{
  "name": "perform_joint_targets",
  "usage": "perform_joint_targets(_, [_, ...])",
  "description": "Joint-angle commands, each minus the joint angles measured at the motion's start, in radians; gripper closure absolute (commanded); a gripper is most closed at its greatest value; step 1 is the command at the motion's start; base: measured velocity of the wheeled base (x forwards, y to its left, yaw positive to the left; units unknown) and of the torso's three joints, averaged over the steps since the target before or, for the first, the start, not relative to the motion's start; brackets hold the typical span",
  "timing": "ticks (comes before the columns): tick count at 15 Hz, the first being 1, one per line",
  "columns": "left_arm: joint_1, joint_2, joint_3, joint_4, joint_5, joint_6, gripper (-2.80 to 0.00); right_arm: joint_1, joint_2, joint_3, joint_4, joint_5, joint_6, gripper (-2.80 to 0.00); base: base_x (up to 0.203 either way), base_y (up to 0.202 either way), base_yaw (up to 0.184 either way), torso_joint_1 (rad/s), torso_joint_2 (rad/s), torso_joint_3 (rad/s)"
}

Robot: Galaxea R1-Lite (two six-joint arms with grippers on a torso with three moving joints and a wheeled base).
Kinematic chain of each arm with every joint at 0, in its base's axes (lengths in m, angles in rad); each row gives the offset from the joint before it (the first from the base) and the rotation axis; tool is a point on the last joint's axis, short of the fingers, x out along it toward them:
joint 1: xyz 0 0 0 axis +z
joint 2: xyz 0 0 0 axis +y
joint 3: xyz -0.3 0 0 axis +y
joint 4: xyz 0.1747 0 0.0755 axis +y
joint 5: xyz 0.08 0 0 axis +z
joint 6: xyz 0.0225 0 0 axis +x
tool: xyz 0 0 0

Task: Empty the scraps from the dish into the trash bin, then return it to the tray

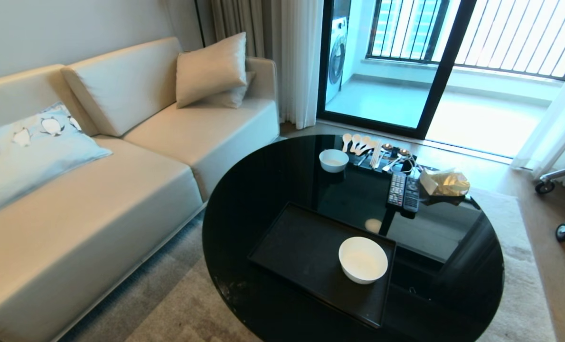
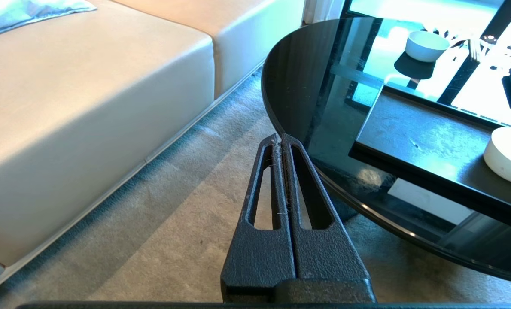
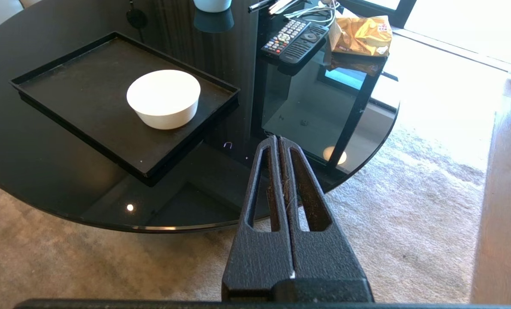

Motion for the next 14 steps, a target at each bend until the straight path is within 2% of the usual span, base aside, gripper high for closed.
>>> perform_joint_targets(1, [0.000,0.000,0.000,0.000,0.001,0.000,0.00,0.000,0.000,0.000,0.000,0.001,-0.001,0.00,0.000,0.000,0.000,0.000,0.00,0.000])
perform_joint_targets(14, [0.000,0.000,0.000,0.000,0.001,0.000,0.00,0.000,0.000,0.000,0.002,-0.001,-0.002,0.00,0.000,0.000,0.000,0.000,0.00,0.000])
